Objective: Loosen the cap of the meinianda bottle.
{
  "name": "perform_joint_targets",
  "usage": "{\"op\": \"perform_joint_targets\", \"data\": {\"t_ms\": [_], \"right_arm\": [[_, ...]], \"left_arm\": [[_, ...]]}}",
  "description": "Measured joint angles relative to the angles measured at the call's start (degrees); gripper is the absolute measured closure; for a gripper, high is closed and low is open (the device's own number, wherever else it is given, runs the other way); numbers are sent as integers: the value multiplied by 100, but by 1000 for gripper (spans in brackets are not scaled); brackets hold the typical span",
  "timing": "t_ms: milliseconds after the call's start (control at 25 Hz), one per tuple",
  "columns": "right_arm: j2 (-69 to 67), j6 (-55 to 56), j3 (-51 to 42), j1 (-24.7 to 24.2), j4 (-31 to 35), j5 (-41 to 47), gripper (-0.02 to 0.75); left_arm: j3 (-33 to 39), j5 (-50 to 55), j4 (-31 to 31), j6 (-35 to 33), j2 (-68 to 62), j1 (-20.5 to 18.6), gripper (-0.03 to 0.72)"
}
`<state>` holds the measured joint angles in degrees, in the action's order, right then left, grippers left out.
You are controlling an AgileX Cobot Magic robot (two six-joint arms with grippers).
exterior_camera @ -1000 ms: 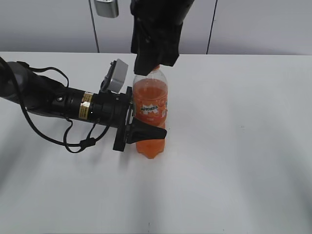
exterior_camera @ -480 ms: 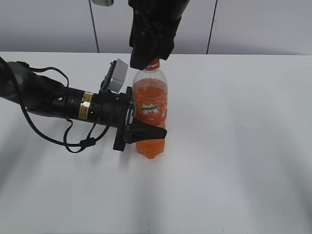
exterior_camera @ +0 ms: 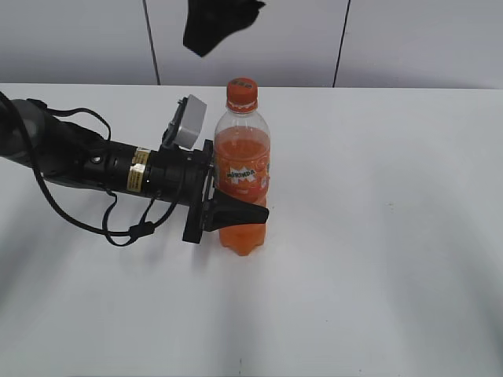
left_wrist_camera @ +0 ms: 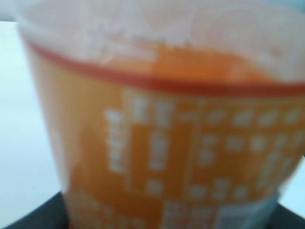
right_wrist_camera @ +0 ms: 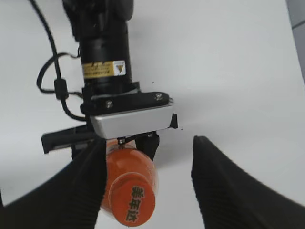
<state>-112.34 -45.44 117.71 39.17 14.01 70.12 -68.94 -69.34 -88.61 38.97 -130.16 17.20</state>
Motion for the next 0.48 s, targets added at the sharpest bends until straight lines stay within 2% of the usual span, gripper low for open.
{"op": "perform_joint_targets", "data": {"t_ms": [280, 480], "right_arm": [[157, 3230, 293, 0, -439, 0, 306], [221, 4780, 224, 0, -525, 0, 306]], "left_arm": [[0, 0, 0, 0, 0, 0, 275], [0, 5, 0, 33, 0, 0, 275]]}}
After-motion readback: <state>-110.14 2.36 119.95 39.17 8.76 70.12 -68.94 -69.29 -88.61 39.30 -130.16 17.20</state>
